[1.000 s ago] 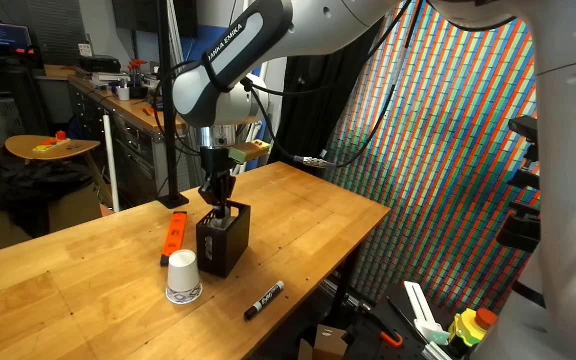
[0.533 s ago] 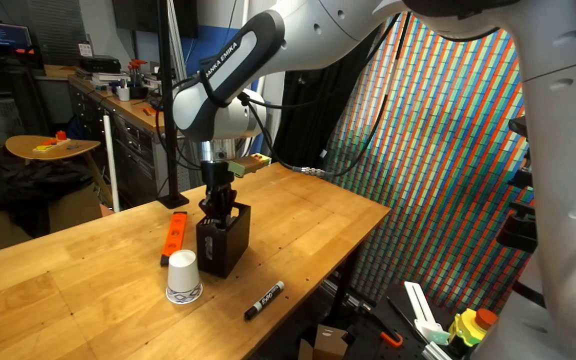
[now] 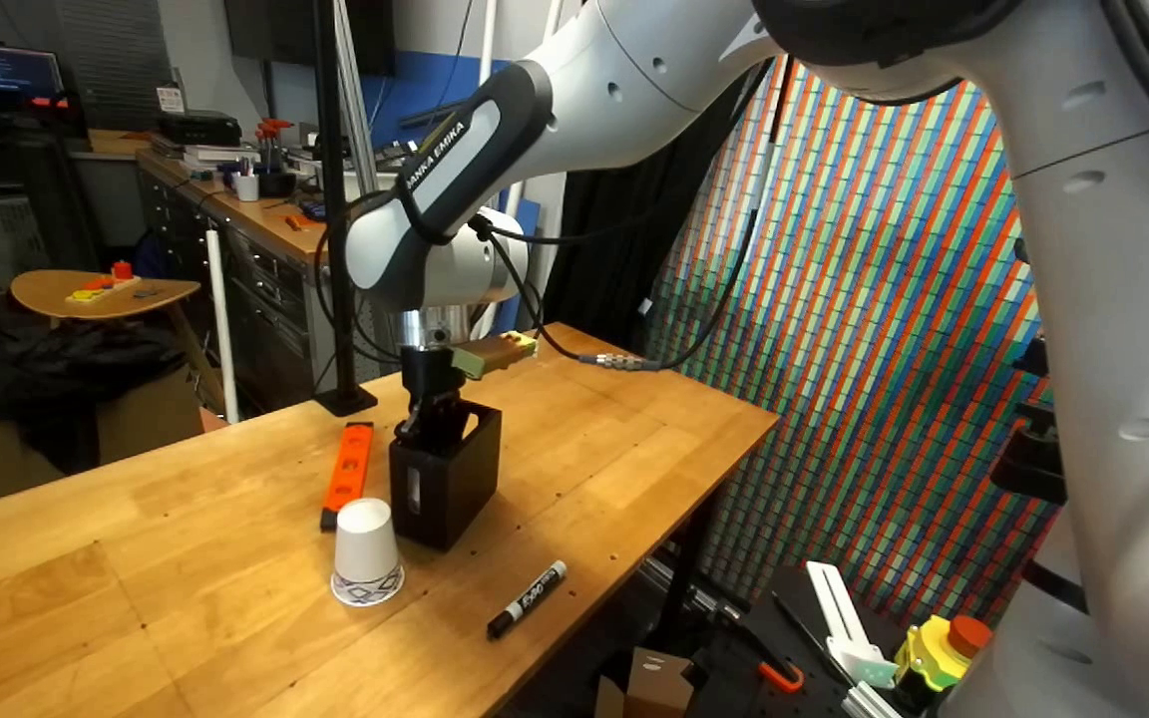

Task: Pick up the towel and put it in the box

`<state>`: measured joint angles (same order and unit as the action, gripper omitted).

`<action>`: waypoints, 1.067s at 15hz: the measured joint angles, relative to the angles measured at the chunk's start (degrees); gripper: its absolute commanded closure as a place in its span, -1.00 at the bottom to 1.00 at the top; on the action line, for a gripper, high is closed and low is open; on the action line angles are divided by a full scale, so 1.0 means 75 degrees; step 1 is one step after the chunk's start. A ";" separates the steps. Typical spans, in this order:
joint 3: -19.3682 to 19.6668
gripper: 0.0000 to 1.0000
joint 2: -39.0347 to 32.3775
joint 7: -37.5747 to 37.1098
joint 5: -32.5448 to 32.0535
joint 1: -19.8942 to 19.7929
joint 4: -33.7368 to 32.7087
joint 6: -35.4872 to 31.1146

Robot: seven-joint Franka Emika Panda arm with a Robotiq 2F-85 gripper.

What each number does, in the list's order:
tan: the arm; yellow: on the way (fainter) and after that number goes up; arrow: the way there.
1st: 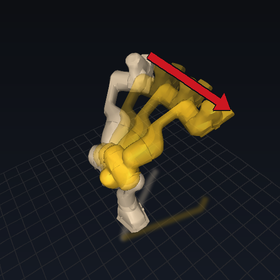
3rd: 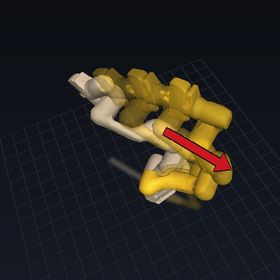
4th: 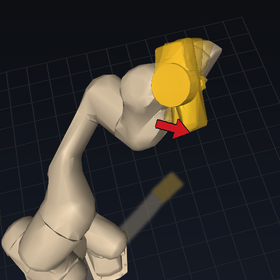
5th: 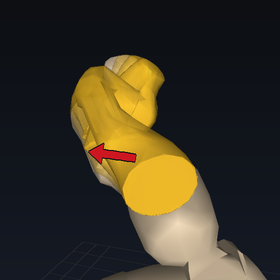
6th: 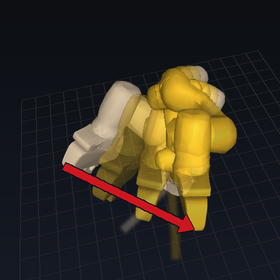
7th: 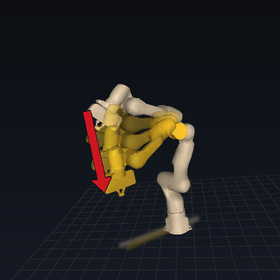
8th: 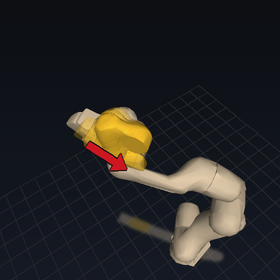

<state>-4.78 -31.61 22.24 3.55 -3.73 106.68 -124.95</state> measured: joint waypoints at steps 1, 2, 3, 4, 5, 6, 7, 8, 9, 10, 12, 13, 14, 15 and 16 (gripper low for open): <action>0.0000 0.98 0.0015 -0.0024 0.0020 -0.0007 0.0012 -0.0024; 0.0000 0.98 0.0045 -0.0053 0.0034 -0.0011 0.0032 -0.0048; 0.0000 0.98 0.0087 -0.0093 0.0040 -0.0015 0.0055 -0.0061; 0.0001 0.98 0.0167 -0.0134 0.0044 -0.0016 0.0101 -0.0072; 0.0002 0.98 0.0302 -0.0191 0.0044 -0.0017 0.0182 -0.0085; 0.0003 0.98 0.0489 -0.0258 0.0044 -0.0017 0.0290 -0.0090; 0.0003 0.98 0.0737 -0.0343 0.0044 -0.0017 0.0422 -0.0092; 0.0003 0.97 0.1027 -0.0434 0.0044 -0.0015 0.0561 -0.0092; 0.0004 0.98 0.1343 -0.0533 0.0044 -0.0012 0.0698 -0.0091; 0.0004 0.97 0.1683 -0.0638 0.0044 -0.0006 0.0831 -0.0088; 0.0004 0.52 0.2407 -0.0851 0.0084 0.0002 0.1082 -0.0073; 0.0005 0.94 0.2761 -0.0941 0.0174 0.0006 0.1203 -0.0054; 0.0007 0.89 0.3121 -0.1008 0.0317 0.0007 0.1332 -0.0014; 0.0010 0.76 0.3417 -0.1040 0.0401 0.0007 0.1446 0.0036; 0.0014 0.58 0.3650 -0.1065 0.0448 0.0007 0.1560 0.0086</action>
<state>-4.68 -4.23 14.25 6.91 -3.67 118.38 -124.31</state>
